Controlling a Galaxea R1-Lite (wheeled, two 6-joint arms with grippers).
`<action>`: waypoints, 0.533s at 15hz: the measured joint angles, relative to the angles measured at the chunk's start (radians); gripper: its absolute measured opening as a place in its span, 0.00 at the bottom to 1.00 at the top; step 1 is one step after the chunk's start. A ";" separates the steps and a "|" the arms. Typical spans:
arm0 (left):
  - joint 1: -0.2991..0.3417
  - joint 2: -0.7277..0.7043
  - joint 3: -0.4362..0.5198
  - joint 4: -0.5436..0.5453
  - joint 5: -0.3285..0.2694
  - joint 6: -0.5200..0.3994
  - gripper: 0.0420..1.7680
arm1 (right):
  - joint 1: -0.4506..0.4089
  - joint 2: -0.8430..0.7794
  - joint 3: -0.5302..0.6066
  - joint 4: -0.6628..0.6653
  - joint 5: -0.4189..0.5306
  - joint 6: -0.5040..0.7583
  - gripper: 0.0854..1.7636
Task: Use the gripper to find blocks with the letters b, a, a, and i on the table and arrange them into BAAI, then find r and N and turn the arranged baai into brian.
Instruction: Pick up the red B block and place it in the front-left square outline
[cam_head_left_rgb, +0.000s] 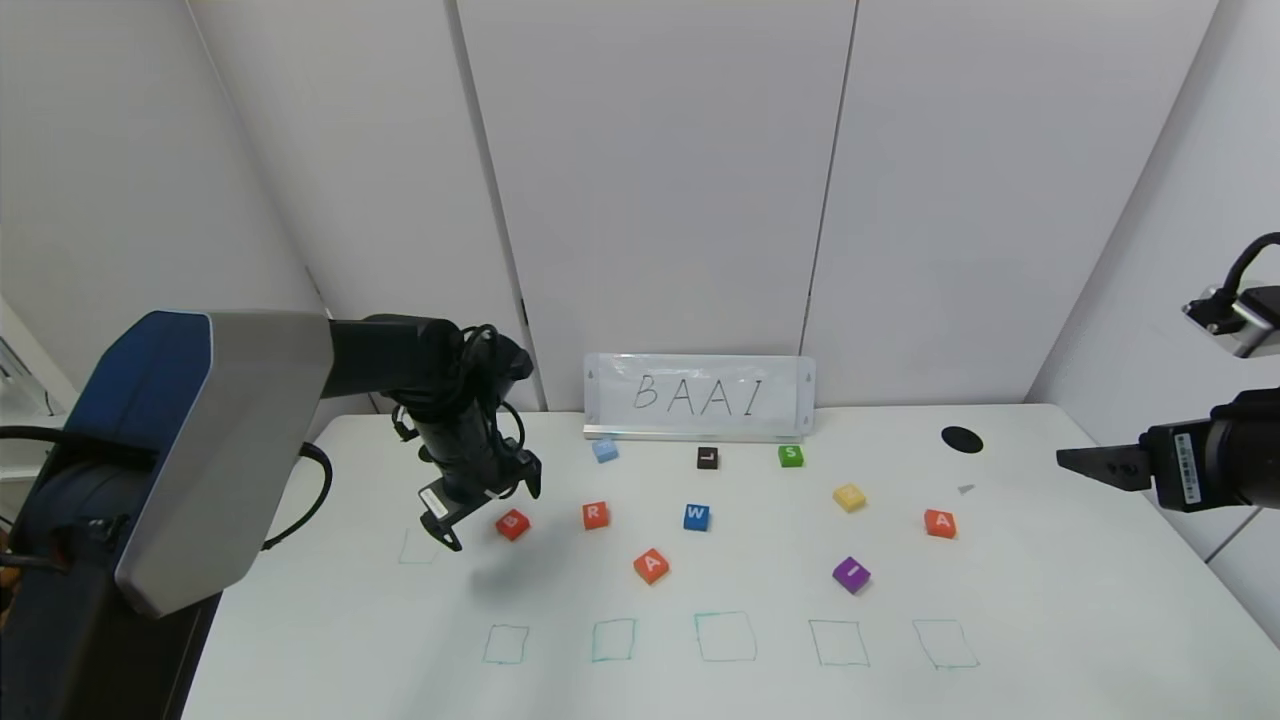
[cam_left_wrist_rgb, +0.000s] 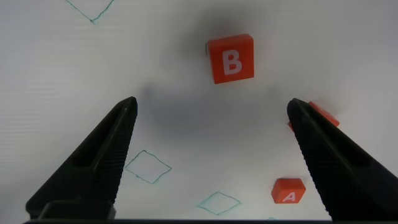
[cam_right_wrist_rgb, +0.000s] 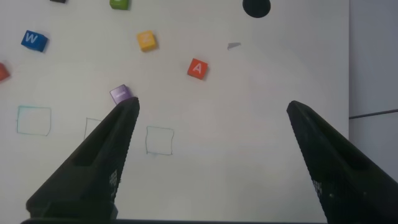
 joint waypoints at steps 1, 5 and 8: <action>0.003 0.005 0.000 -0.005 0.000 -0.004 0.97 | 0.000 0.000 0.000 0.000 0.000 0.000 0.97; 0.003 0.020 0.000 -0.020 0.000 -0.024 0.97 | 0.000 0.001 0.000 0.001 0.000 0.000 0.97; 0.006 0.030 0.000 -0.033 0.002 -0.037 0.97 | 0.001 0.002 0.002 0.001 0.000 0.000 0.97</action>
